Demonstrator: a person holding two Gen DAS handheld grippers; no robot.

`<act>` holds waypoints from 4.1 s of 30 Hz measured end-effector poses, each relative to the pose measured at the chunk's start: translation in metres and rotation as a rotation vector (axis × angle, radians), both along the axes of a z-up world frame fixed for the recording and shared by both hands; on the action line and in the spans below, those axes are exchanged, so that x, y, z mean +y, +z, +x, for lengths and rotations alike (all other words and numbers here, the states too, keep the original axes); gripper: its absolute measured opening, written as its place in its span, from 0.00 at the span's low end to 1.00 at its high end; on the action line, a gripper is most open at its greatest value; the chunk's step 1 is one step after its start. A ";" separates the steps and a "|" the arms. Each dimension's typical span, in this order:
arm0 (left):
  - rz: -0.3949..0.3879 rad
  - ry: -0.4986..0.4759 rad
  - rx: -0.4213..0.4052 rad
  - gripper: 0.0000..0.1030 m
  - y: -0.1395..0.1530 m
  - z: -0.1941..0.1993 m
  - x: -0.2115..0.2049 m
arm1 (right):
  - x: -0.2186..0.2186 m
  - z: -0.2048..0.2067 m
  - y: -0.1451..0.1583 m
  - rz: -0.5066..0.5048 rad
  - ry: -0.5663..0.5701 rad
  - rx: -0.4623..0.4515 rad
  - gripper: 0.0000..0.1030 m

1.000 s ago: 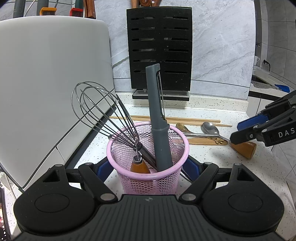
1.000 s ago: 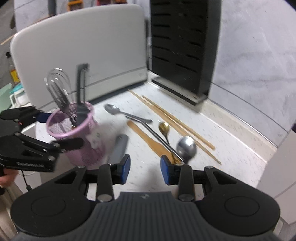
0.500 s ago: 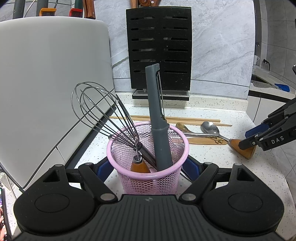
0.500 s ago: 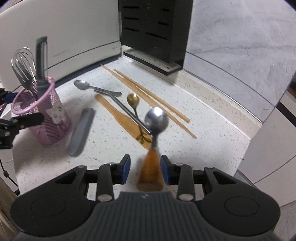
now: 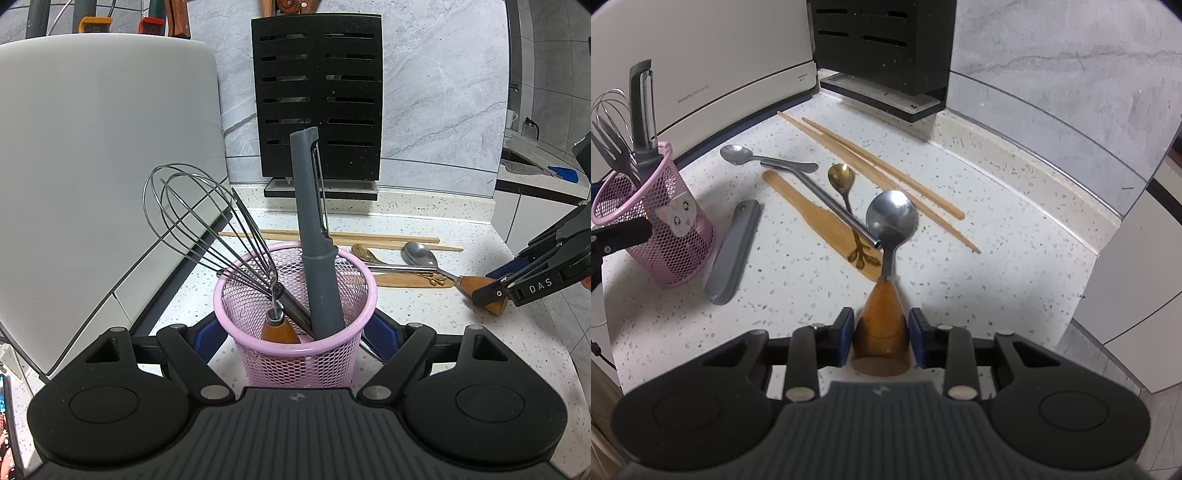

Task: Organize utensils
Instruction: 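Close the right tool on the wooden handle of the ladle spoon, then lift the ladle spoon with the right tool and lower it handle-first into the pink cup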

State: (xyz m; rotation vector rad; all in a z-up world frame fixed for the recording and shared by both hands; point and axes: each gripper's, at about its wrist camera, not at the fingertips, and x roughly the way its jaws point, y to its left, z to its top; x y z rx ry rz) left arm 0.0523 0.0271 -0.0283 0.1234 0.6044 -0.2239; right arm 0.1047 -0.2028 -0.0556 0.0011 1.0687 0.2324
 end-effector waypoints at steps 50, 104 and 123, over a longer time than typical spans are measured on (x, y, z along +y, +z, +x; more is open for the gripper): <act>0.004 -0.001 -0.001 0.93 0.000 -0.001 0.001 | -0.002 0.006 0.014 0.087 -0.001 -0.058 0.07; -0.001 -0.004 0.003 0.93 0.000 0.002 0.003 | 0.072 0.015 -0.004 0.030 0.215 -0.220 0.01; -0.006 -0.005 0.005 0.90 0.001 0.001 0.002 | 0.051 -0.038 0.086 0.110 0.099 -0.540 0.00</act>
